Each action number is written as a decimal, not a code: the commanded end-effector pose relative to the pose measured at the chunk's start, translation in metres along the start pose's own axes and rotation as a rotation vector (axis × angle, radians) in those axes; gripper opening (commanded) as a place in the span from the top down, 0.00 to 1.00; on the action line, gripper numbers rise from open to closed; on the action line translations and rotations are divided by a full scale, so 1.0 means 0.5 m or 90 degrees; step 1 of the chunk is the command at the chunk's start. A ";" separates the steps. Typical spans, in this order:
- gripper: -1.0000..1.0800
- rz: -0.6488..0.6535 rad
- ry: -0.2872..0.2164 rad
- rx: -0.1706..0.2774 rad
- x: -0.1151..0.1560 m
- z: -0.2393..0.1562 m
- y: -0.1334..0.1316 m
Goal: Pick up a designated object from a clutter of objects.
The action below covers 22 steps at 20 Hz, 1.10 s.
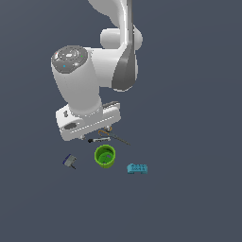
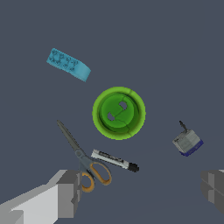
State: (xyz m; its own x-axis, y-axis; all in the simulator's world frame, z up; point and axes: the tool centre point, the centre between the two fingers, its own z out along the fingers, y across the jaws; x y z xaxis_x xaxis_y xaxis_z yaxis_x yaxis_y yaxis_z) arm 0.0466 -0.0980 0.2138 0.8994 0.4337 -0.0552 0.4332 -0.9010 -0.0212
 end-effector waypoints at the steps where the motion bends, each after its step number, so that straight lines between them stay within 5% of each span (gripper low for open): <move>1: 0.04 -0.032 0.003 -0.001 0.003 0.019 0.024; 22: 0.04 -0.292 0.022 -0.014 -0.006 0.200 0.212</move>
State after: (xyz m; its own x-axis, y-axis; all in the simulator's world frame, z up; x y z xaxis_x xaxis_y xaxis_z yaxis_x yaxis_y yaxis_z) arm 0.0827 -0.1888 0.1192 0.6388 0.7692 -0.0142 0.7691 -0.6390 -0.0159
